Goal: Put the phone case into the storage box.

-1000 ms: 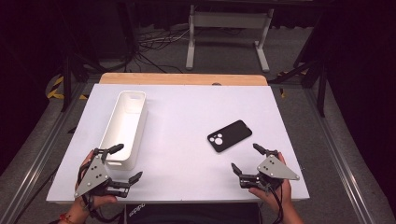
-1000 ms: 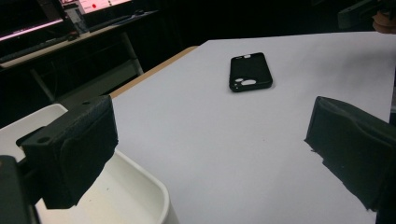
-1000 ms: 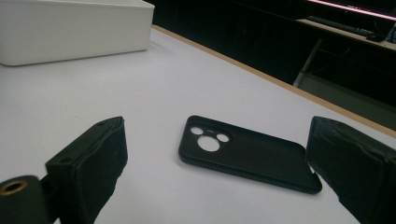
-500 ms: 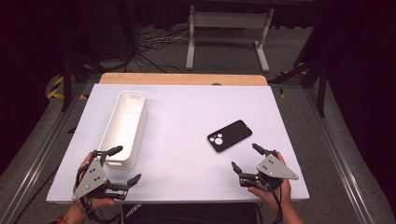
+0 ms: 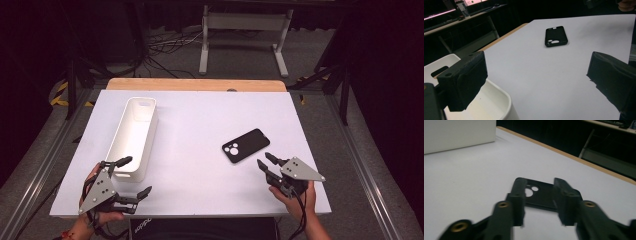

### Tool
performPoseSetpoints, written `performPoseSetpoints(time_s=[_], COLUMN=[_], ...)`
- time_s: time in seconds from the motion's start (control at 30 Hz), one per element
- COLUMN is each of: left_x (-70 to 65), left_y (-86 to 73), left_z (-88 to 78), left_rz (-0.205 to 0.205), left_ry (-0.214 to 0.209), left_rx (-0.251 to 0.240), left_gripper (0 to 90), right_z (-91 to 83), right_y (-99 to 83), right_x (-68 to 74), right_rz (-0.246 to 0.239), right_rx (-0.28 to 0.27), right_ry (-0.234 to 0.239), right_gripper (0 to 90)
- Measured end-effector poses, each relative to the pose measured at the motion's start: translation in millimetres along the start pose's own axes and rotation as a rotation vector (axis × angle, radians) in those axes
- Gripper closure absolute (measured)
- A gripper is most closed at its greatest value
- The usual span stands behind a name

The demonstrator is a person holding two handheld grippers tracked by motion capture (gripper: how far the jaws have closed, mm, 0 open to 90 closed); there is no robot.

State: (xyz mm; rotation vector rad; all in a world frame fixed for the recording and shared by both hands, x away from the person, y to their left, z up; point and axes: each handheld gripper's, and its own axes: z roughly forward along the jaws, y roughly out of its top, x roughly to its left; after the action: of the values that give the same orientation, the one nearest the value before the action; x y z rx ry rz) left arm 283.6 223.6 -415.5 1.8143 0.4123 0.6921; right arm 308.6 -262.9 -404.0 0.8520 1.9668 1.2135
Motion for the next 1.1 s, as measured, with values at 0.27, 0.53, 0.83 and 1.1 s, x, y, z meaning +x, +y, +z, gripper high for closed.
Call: performPoseSetpoints(time_s=[0.27, 0.53, 0.83, 1.1], left_x=[0.4, 1.1, -0.3, -0.2], left_y=[-0.4, -0.7, -1.0, -1.9], left_z=[-0.4, -1.3, 0.1, 0.2], left_rz=[-0.002, -0.006, -0.012, -0.011], left_ry=[-0.003, -0.009, -0.013, -0.026], left_rx=[-0.003, -0.003, -0.003, -0.002], left_gripper=[3.7, 3.9, 3.9, 3.9], right_z=[23.8, 82.0, 142.8, 173.2], right_y=[25.6, 47.4, 34.2, 21.7], right_x=[-19.6, -47.8, -80.7, -89.6], right_rz=[-0.019, -0.037, 0.005, 0.035], right_rx=[0.075, 0.166, 0.298, 0.385], right_ry=[-0.007, 0.015, -0.012, -0.023], right_gripper=[90.0, 90.0, 90.0, 90.0])
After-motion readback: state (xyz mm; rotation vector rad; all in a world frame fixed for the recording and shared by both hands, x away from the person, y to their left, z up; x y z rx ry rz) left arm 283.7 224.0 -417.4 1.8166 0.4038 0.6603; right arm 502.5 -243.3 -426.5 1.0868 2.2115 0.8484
